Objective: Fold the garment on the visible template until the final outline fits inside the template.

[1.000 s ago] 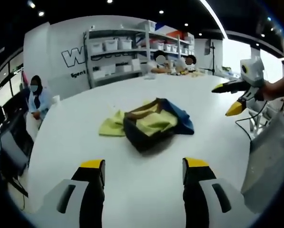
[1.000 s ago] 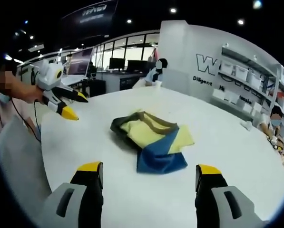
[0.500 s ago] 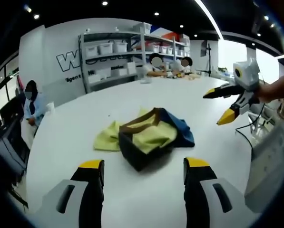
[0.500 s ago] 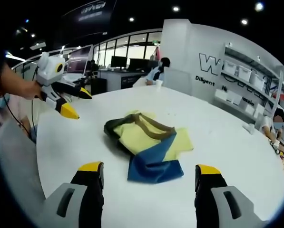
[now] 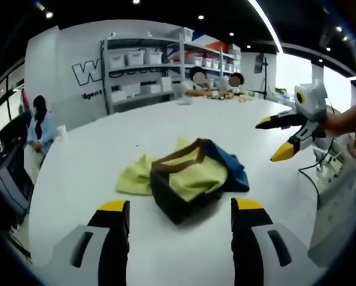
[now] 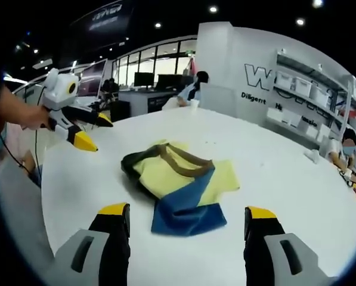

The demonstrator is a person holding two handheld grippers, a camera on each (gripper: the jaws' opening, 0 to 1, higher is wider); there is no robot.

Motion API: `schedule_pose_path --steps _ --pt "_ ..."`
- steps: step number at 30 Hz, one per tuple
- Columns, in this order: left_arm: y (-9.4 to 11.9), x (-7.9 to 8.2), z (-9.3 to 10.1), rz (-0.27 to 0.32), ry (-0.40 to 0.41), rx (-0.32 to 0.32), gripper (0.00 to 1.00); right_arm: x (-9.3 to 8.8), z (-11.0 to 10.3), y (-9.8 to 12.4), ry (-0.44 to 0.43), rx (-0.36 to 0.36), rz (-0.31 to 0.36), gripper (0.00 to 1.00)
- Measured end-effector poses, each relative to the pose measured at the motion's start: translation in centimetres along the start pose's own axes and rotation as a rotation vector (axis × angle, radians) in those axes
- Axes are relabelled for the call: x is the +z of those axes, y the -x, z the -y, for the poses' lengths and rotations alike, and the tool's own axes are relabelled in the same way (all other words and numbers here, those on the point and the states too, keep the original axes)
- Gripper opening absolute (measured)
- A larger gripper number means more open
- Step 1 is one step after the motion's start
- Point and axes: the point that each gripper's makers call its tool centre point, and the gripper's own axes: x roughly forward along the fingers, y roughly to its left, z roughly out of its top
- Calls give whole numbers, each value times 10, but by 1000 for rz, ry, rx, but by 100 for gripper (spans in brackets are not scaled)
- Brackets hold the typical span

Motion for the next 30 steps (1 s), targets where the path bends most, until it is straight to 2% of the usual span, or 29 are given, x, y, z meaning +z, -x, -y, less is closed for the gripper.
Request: schedule_pose_path --steps 17,25,30 --pt "-26 9 -5 -8 -12 -30 70 4 13 -19 -3 -2 -18 75" --pt "-38 14 -6 -14 -29 -53 70 7 16 -30 -51 17 -29 71" --pt "-45 14 -10 -19 -34 -61 67 7 15 -35 -51 28 -37 65"
